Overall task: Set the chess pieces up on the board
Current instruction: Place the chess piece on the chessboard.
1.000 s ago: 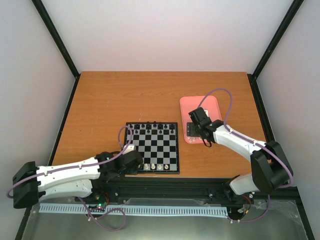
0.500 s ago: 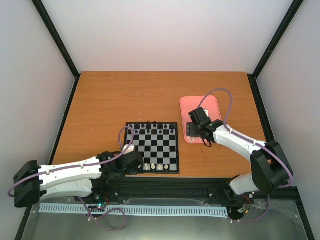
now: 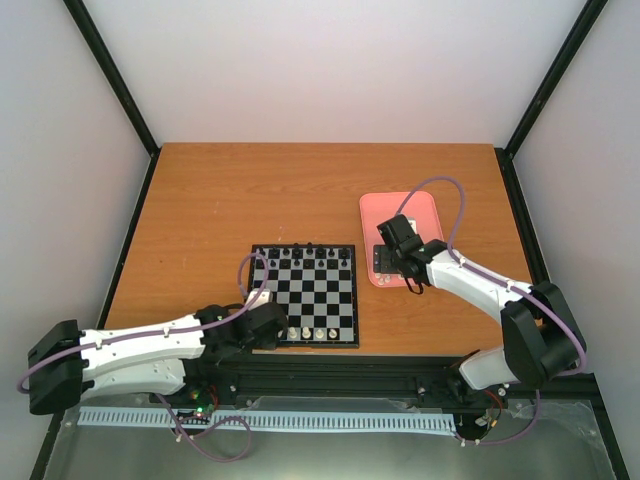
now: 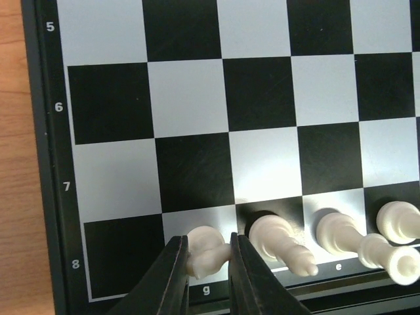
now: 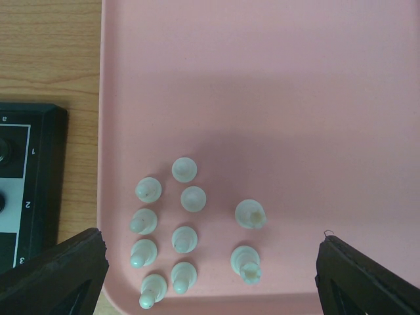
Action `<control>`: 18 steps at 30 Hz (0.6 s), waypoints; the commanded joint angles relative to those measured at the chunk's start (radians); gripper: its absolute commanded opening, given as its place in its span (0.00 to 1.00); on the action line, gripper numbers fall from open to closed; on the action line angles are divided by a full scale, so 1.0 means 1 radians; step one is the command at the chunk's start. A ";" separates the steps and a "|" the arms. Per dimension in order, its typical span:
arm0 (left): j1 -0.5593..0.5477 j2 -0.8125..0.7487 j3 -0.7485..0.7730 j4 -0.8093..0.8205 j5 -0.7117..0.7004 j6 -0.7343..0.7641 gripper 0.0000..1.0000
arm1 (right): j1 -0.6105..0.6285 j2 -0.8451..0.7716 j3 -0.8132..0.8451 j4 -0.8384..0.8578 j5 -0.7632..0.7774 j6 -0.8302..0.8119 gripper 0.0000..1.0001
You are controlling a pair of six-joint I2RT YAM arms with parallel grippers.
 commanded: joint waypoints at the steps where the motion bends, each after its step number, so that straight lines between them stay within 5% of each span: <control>1: -0.016 0.019 -0.004 0.048 -0.003 -0.009 0.01 | 0.009 -0.003 0.004 0.003 0.025 -0.001 1.00; 18: -0.015 -0.040 0.003 -0.054 -0.011 -0.023 0.01 | 0.011 0.005 0.002 0.004 0.022 -0.001 1.00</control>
